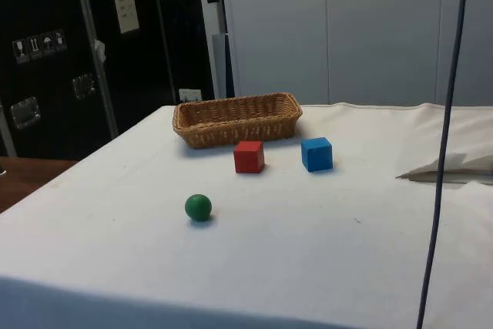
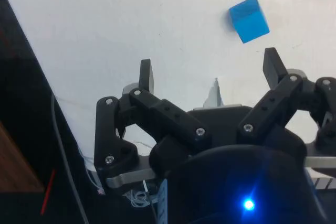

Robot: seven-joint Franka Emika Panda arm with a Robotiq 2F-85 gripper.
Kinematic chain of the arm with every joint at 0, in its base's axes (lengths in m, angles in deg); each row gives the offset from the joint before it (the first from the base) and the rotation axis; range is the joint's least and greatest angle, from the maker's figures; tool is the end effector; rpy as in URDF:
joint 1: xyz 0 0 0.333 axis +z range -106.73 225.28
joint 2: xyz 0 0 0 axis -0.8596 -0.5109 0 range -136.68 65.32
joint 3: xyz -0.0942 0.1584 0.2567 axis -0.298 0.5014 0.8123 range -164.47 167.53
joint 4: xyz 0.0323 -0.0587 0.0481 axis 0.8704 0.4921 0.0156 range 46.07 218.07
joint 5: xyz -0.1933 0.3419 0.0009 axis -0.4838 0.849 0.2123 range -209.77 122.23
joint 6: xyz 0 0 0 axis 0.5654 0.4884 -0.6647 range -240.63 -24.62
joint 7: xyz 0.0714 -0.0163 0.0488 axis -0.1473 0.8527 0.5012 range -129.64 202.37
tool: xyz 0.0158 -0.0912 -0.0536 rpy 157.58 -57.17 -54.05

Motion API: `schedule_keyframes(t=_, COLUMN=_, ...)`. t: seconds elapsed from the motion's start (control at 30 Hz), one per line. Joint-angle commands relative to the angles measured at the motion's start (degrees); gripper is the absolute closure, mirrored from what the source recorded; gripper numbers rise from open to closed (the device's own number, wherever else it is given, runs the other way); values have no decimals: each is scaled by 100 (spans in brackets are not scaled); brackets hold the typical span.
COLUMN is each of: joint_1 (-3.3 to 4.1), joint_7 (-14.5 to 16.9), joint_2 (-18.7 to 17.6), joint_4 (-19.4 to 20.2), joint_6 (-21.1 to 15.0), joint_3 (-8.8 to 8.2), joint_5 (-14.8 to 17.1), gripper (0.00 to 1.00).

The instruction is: Place all non-red objects into the basket.

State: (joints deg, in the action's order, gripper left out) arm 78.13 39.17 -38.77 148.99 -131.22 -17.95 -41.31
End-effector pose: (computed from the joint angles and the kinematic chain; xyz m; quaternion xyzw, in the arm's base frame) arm 0.5676 0.0001 0.4786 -0.9992 -0.0124 0.0365 0.0126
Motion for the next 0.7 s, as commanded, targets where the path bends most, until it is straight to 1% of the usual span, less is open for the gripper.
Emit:
schedule_keyframes(t=0.0, joint_1=0, joint_7=0, joint_2=6, joint_4=6, joint_6=0, joint_3=0, joint_5=0, gripper=0)
schedule_keyframes(t=0.03, joint_1=6, joint_7=-11, joint_2=69, joint_4=86, joint_6=-74, joint_3=0, joint_5=-46, gripper=0)
schedule_keyframes(t=0.23, joint_1=6, joint_7=11, joint_2=189, joint_4=264, joint_6=-143, joint_3=0, joint_5=-120, gripper=0)
schedule_keyframes(t=0.27, joint_1=0, joint_7=23, joint_2=138, joint_4=206, joint_6=-63, joint_3=0, joint_5=-69, gripper=0)
schedule_keyframes(t=0.3, joint_1=6, joint_7=17, joint_2=212, joint_4=292, joint_6=-160, joint_3=0, joint_5=-132, gripper=0)
schedule_keyframes(t=0.53, joint_1=0, joint_7=74, joint_2=367, joint_4=516, joint_6=-269, joint_3=0, joint_5=-223, gripper=0)
schedule_keyframes(t=0.57, joint_1=0, joint_7=86, joint_2=321, joint_4=458, joint_6=-183, joint_3=0, joint_5=-178, gripper=0)
schedule_keyframes(t=0.6, joint_1=0, joint_7=80, joint_2=384, joint_4=539, joint_6=-286, joint_3=0, joint_5=-235, gripper=0)
schedule_keyframes(t=0.67, joint_1=0, joint_7=97, joint_2=407, joint_4=584, joint_6=-309, joint_3=0, joint_5=-241, gripper=0)
